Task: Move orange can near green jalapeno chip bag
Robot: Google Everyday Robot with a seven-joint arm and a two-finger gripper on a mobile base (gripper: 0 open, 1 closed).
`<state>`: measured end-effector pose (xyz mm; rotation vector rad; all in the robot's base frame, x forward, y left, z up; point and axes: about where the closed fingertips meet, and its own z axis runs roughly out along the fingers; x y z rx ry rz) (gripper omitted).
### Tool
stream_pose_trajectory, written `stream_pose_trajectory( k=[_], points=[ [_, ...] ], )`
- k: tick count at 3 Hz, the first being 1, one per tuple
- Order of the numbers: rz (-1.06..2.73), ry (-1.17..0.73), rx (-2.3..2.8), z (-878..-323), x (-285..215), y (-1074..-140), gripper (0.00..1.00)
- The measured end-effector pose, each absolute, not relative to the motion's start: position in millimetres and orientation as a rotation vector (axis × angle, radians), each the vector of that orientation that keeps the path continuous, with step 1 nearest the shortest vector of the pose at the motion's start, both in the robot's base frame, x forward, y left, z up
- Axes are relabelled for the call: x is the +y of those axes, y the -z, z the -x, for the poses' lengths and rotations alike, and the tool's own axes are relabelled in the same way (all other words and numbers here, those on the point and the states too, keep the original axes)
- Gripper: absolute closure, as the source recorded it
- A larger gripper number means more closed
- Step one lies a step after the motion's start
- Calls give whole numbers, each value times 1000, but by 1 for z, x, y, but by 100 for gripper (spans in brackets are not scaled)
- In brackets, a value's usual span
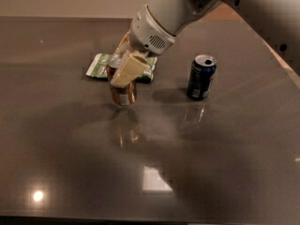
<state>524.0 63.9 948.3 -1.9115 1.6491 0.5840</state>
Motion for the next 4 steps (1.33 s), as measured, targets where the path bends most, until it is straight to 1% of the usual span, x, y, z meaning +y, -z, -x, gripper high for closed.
stream_pose_trajectory(
  k=[2, 3, 4],
  points=[
    [1882, -584, 1686, -562, 81, -927, 100],
    [1880, -575, 1688, -576, 89, -918, 81],
    [1875, -571, 1683, -588, 95, -914, 59]
  ],
)
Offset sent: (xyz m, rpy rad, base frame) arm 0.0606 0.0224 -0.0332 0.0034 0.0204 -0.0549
